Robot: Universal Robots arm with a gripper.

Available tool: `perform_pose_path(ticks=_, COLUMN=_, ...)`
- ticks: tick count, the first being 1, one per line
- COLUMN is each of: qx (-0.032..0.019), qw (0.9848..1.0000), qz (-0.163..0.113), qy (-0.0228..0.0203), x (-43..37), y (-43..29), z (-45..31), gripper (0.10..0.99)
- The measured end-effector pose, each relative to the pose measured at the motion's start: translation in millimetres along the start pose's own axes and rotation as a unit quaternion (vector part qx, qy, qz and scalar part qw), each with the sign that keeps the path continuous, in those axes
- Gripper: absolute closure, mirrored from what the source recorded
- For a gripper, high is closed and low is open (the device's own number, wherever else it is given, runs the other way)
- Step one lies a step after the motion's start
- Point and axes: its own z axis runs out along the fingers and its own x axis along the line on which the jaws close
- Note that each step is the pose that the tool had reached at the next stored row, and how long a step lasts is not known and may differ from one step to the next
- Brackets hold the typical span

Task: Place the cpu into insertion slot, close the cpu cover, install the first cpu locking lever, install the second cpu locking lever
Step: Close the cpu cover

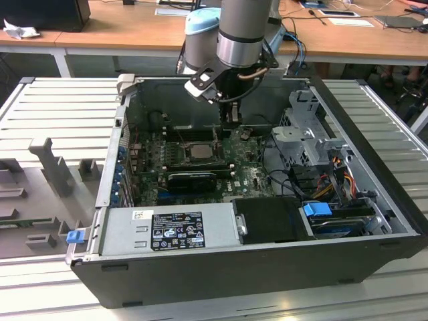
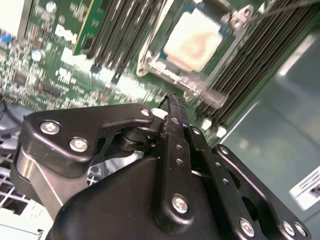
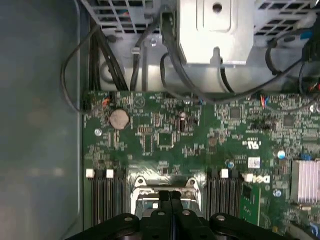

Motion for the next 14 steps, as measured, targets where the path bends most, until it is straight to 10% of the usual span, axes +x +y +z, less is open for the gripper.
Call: perform_pose_path(ticks=14, qx=-0.0006, qw=0.9999, qz=-0.014, qy=0.0017, x=-0.1, y=-25.4, z=24.3, gripper=0.98)
